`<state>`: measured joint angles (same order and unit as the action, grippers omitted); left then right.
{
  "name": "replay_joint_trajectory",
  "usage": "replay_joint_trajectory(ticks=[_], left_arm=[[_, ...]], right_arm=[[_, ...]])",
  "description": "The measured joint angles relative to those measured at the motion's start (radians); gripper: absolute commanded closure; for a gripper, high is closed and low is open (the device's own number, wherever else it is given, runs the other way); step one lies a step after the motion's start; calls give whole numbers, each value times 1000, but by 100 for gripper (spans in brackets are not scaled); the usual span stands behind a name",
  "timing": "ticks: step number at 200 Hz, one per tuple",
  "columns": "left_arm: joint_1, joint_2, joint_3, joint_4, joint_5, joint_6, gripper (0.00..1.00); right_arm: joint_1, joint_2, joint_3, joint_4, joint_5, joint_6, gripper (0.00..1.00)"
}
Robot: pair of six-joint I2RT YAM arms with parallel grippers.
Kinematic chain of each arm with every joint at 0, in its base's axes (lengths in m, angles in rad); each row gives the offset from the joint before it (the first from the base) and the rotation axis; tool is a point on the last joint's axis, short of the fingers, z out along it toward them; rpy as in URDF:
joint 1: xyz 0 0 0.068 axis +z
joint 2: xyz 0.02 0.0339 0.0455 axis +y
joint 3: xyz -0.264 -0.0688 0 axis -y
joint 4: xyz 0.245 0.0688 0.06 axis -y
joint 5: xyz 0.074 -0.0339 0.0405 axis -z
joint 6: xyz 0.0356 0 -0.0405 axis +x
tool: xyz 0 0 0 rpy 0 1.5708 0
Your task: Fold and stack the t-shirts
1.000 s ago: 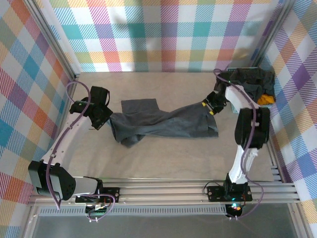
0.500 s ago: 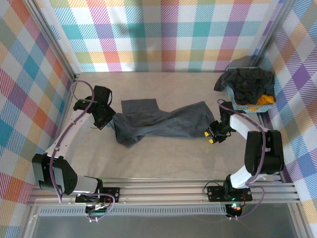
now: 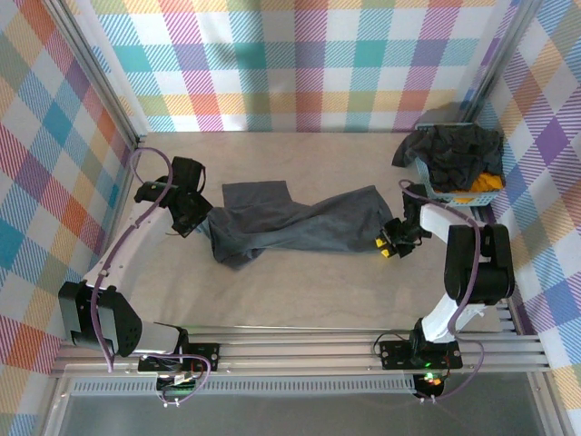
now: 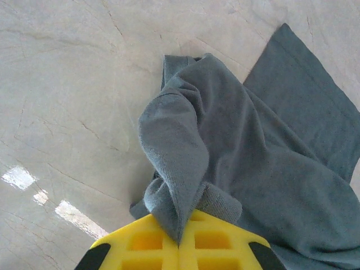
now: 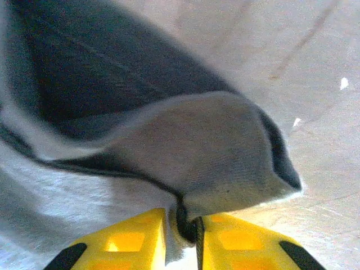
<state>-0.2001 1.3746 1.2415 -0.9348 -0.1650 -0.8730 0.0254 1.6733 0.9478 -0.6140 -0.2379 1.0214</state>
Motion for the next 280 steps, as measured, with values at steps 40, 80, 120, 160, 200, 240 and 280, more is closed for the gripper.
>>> replay_joint_trajectory(ticks=[40,80,120,160,200,240,280], left_arm=[[0,0,0,0,0,0,100],[0,0,0,1,8,0,100],[0,0,0,4,15,-1,100],[0,-1,0,7,18,0,100],[0,-3,0,7,18,-1,100],[0,-5,0,7,19,-1,100],[0,-5,0,7,19,-1,100]], right_arm=[[0,0,13,4,-14,18,81],[0,0,23,-11,-31,24,75],[0,-2,25,-16,-37,45,73],[0,-1,55,-35,-45,55,74],[0,-2,63,-51,-53,71,73],[0,-1,63,-60,-52,71,74],[0,1,61,-60,-51,70,75]])
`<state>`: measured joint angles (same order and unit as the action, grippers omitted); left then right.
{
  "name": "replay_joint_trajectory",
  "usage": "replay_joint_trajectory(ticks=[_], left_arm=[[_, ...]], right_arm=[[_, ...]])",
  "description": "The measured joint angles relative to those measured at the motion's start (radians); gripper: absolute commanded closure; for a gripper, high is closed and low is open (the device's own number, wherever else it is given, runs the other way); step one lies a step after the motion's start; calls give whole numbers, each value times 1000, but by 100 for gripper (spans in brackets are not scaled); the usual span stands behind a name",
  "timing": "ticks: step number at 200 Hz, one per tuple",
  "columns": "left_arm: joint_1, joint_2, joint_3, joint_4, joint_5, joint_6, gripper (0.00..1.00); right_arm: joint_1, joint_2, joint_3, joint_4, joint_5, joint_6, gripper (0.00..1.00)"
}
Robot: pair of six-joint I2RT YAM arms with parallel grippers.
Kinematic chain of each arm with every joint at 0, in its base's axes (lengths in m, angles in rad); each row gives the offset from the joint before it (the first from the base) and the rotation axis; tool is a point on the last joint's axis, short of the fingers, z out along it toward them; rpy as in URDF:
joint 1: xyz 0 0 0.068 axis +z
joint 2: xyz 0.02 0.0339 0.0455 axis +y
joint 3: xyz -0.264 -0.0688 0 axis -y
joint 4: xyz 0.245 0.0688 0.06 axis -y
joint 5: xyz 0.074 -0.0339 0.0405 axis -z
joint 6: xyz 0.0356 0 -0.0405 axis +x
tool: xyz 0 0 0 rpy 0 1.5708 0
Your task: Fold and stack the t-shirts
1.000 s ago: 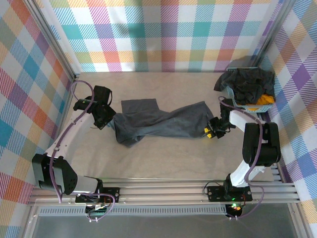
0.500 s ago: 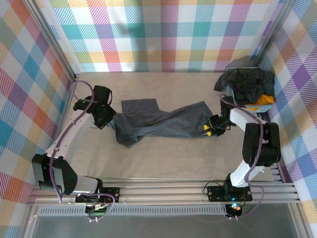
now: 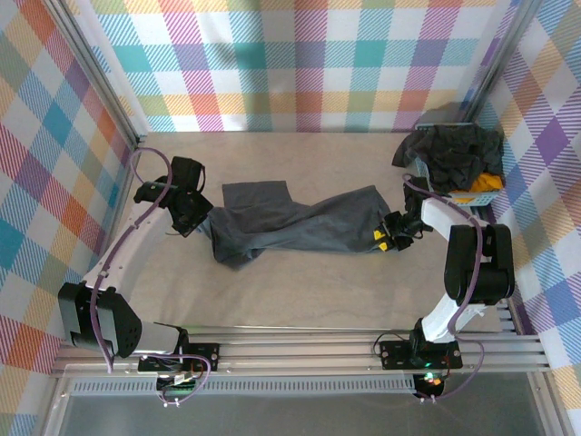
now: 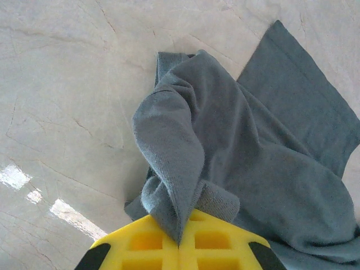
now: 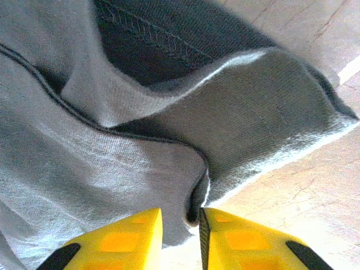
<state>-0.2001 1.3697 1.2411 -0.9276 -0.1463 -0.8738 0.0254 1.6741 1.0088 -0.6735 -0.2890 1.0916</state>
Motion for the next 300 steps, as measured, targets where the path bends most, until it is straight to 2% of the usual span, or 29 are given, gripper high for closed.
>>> replay_joint_trajectory(ticks=[59,124,167,191,230,261,300], left_arm=[[0,0,0,0,5,0,100],[0,0,0,15,8,0,100],[0,0,0,15,8,0,100],[0,0,0,15,15,-1,100],[0,2,8,16,27,-5,100],[0,25,87,19,44,-16,100],[0,103,301,36,70,-23,100]], right_arm=[[0,16,-12,0,0,-3,73],[0,23,-34,16,10,-6,87],[0,18,-26,18,14,-3,91],[0,-16,-12,10,14,4,100],[0,-76,71,-11,14,2,100],[0,-102,154,9,6,-19,100],[0,-114,321,108,-26,-113,100]])
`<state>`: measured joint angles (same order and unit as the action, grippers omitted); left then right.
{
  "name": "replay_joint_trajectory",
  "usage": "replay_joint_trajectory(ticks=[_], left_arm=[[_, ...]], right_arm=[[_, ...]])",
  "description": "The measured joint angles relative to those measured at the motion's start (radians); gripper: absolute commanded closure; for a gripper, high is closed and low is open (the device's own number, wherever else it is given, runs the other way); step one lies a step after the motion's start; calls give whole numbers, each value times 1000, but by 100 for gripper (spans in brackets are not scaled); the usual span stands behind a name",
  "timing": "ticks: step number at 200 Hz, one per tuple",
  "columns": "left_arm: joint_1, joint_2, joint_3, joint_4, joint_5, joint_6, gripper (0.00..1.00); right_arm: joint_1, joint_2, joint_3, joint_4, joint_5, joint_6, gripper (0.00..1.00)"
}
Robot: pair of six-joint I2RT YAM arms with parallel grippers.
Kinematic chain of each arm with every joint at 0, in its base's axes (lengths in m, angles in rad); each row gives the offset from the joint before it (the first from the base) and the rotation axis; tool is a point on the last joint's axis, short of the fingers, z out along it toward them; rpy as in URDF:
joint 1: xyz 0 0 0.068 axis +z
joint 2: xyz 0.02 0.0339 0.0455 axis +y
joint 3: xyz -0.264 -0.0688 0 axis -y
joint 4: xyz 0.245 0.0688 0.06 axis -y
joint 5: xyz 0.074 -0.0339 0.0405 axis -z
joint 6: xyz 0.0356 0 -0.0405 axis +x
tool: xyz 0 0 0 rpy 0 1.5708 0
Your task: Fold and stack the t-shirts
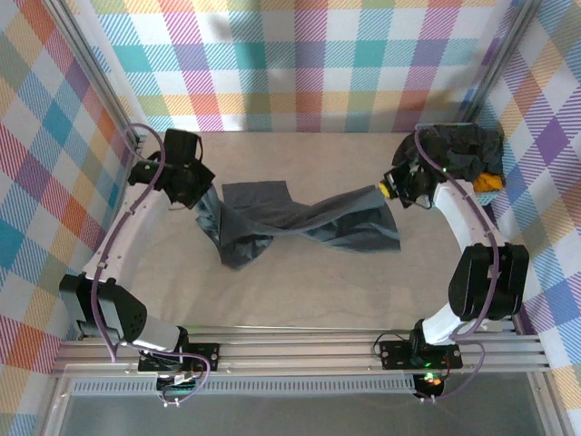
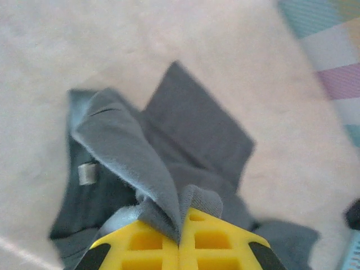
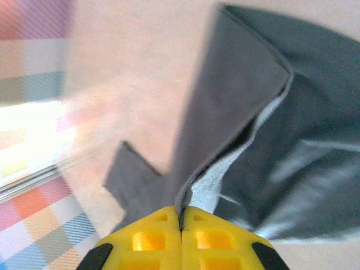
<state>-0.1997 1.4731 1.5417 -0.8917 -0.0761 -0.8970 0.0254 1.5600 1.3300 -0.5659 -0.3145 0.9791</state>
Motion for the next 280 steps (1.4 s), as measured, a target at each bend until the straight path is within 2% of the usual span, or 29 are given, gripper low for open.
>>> replay_joint_trajectory(ticks=[33,53,123,154,183,215,251,267,280], left_arm=[[0,32,212,31,6,0,100],[0,8,285,78,-11,0,100],[0,-307,338,172,-135,38,100],[0,-319,473,179,-161,54,100],[3,-149,699,152,-148,52,100],[72,184,919,118,-46,15,100],[154,574,1052,92,103,-48,100],[187,668,1089,89,163,-77,100],[212,683,1094,95,201,-98,100]], right_arm=[[0,-46,163,102,-12,-111,100],[0,-112,221,159,-12,-167,100],[0,-447,234,260,24,-236,100],[0,-484,249,283,29,-228,100],[0,-389,287,320,8,-194,100],[0,-121,410,356,-47,-155,100],[0,197,599,320,-98,-131,100],[0,299,719,281,-112,-126,100],[0,352,819,251,-118,-126,100]])
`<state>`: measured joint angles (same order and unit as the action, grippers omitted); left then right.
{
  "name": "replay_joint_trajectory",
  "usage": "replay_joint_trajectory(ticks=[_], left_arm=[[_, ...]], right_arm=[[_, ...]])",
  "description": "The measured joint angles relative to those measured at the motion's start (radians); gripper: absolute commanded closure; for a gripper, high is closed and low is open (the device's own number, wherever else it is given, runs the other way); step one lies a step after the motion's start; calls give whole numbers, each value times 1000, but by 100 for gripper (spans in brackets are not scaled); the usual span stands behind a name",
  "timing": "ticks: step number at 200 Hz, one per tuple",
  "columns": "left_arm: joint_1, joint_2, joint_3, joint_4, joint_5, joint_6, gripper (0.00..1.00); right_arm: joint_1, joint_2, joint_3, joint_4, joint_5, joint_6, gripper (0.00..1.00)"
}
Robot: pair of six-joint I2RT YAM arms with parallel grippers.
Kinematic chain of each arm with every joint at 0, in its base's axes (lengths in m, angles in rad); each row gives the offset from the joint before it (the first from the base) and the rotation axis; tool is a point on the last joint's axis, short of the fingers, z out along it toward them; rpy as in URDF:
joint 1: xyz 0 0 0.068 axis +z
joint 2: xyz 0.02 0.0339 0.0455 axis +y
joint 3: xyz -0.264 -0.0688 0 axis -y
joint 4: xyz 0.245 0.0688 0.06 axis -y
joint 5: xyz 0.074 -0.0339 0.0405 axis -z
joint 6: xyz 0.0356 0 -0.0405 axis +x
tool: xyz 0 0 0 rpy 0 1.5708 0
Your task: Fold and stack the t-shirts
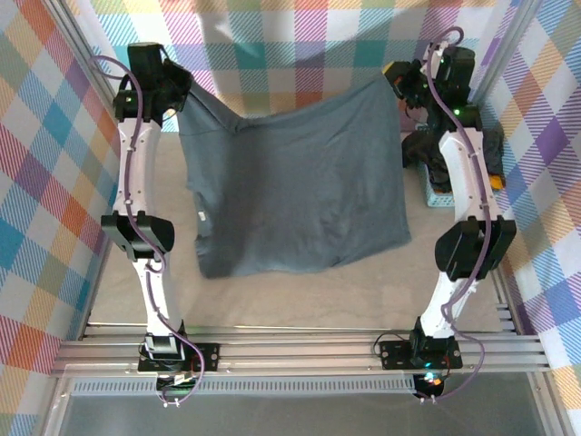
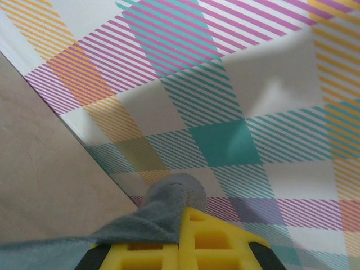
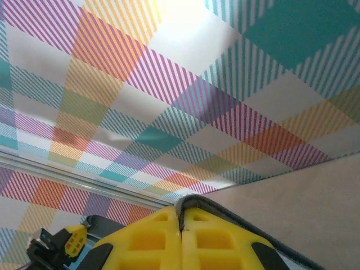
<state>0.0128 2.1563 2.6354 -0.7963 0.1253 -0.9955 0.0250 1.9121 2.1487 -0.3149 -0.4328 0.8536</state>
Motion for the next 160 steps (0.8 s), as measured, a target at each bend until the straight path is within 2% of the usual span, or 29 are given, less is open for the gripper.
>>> replay_joint_trajectory(ticks=[22,49,76,92,108,127,137,160], left_arm=[[37,-21,36,77,54,-34,100],[60,-135,55,156,85,-65,100],[61,-296,62,174,91,-68,100],[59,-427,0,175,78,-69,100],[40,-610,-204,203,46,-85,100],[7,-850,-566,228,7,-136,100],[-17,-964,-757,231,-9,-167,87],[-93,-1120,-1155,229,-23,-230,63]], right_arm=[[-13,38,153,-23,-6,11,100],[-57,23,273,-9,-7,42,100],[-110,-39,270,4,-7,64,100],[-124,-115,186,9,-6,66,100],[-127,-246,-8,25,11,58,100],[-124,-443,-319,50,48,58,100],[-122,-537,-488,56,58,63,100],[-100,-671,-807,43,86,69,69]])
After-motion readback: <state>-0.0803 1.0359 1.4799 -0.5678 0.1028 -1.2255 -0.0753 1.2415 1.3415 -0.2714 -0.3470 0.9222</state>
